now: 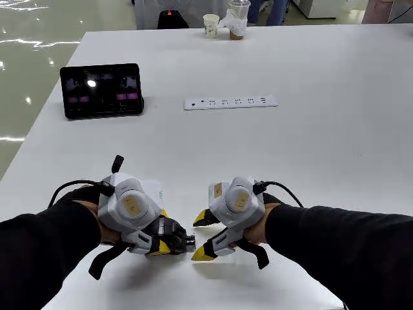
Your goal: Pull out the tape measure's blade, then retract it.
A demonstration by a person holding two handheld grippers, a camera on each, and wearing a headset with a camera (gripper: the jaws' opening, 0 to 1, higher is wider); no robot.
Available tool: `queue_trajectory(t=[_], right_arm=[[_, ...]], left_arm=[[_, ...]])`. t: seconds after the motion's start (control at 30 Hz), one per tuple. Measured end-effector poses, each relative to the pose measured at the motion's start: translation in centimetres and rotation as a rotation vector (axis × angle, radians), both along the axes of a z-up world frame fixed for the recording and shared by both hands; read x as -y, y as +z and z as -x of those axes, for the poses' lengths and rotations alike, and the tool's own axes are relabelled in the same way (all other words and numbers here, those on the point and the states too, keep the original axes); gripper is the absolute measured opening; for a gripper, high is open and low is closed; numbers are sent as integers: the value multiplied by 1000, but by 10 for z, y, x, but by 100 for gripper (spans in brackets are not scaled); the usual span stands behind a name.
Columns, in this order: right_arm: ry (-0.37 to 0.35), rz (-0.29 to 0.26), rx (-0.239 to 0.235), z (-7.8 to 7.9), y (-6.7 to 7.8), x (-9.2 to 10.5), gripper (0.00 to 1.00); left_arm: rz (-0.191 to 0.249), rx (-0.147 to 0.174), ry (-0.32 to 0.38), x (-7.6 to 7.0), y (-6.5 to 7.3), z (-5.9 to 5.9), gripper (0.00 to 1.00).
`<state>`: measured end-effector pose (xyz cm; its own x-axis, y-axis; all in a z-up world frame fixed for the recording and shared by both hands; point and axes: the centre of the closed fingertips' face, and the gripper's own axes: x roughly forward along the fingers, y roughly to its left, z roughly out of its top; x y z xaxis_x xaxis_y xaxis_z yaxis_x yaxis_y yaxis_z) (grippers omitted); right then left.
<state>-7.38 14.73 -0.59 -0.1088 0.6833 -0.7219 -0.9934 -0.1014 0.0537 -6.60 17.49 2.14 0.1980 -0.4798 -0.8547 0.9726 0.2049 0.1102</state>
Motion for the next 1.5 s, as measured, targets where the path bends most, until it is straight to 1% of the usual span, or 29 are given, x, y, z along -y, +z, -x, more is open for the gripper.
queue_trajectory(t=[0.17, 0.3, 0.37, 0.5, 0.57, 0.6, 0.63, 0.67, 0.8, 0.9, 1.0, 1.07, 1.13, 1.33, 1.5], right_arm=[[-1, 10, 24, -1, -6, -4, 29], [1, 8, 26, -2, -7, -6, 24], [-1, 5, 40, -4, -8, -8, 20], [2, 7, 37, -3, -8, -7, 20], [17, 6, 37, -1, -8, -7, 17], [41, 3, 43, 1, -9, -8, 14], [39, 3, 48, 1, -10, -8, 13], [44, 3, 52, 1, -10, -8, 13], [29, -7, 27, 0, -9, -7, 12], [32, -14, 30, 0, -9, -7, 12], [22, -14, 20, 0, -9, -7, 11], [29, -10, 20, 1, -8, -6, 11], [41, -5, 32, 1, -9, -6, 10], [25, -1, 21, 0, -9, -5, 10], [26, 4, 25, 0, -9, -3, 10]], left_arm=[[0, 2, 1, 0, 0, 0, 30], [1, 1, 1, 0, 0, 0, 30], [1, 0, 0, 0, 0, 0, 30], [1, 1, -1, 0, -1, 0, 30], [1, 1, -2, 0, -1, 0, 30], [1, 1, -2, 0, -1, 0, 31], [1, 1, -3, 0, -1, 0, 31], [0, 1, -4, 0, -1, 0, 31], [0, 5, -6, 0, -1, 0, 31], [1, 6, -7, 0, -1, 0, 31], [4, 5, -8, 0, 0, 0, 30], [3, 0, -8, 0, 0, 0, 30], [2, -1, -9, 0, 0, 0, 30], [6, 0, -8, -1, 0, 1, 30], [7, -1, -5, -1, 0, 0, 30]])
